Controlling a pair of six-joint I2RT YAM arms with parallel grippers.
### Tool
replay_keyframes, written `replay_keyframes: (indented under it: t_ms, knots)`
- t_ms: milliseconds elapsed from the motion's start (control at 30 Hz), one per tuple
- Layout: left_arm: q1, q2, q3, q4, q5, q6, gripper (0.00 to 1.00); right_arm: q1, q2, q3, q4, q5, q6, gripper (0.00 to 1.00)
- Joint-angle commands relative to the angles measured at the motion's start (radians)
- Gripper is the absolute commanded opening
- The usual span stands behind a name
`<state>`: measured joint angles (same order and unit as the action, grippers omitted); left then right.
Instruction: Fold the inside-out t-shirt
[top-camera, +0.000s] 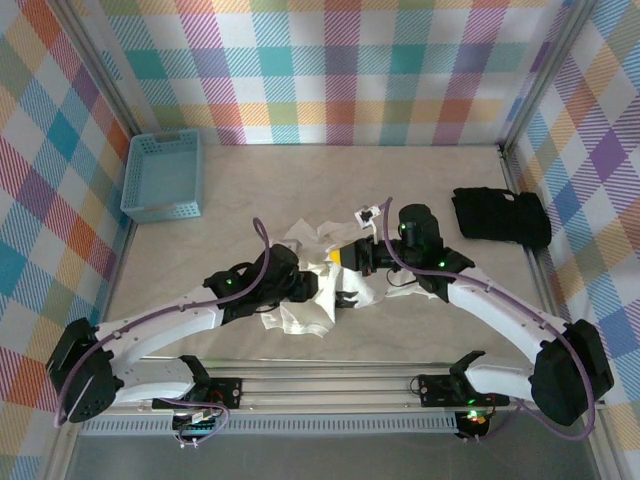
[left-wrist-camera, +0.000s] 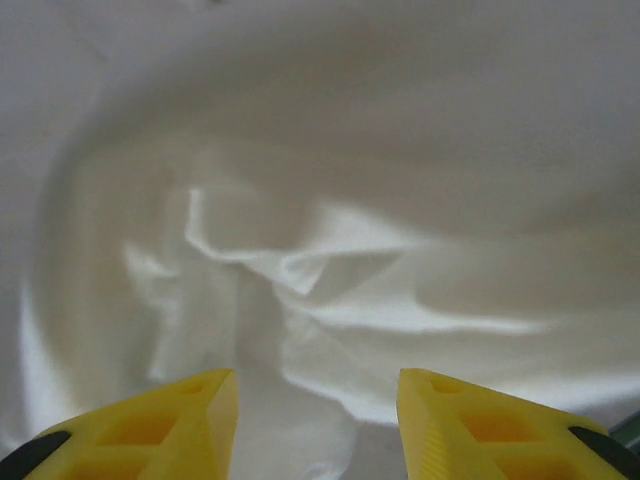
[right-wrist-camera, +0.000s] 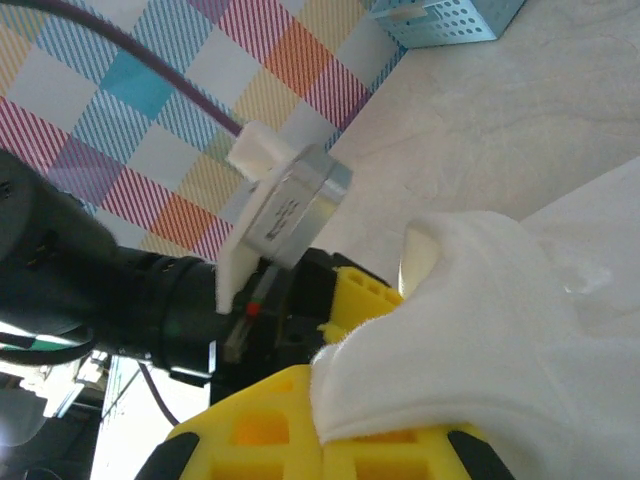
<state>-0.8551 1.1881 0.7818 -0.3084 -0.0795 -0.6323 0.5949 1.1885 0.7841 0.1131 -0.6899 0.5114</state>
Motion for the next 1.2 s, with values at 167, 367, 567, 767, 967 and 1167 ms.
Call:
replay_keyframes:
  t_ms: [167,367,567,767,967,1167]
  knots:
    - [0.121,0.118,-0.019,0.292,0.126,-0.078,0.50,-0.004,-0.035,-0.027,0.042,0.001,0.006,0.00]
    - [0.129,0.233,0.027,0.331,0.165,-0.074,0.51,-0.004,-0.044,-0.037,0.048,0.010,0.010,0.00]
    - [0.128,0.313,0.047,0.400,0.231,-0.072,0.38,-0.007,-0.048,-0.037,0.033,0.023,-0.003,0.00]
    - [0.131,0.296,0.046,0.399,0.230,-0.040,0.12,-0.026,-0.080,-0.046,0.010,0.041,-0.019,0.00]
    - [0.188,0.165,0.015,0.393,0.322,0.033,0.00,-0.068,-0.139,-0.018,-0.134,0.074,-0.116,0.00]
    - [0.257,-0.081,-0.062,0.509,0.536,0.063,0.00,-0.087,-0.181,0.051,-0.315,0.150,-0.249,0.00]
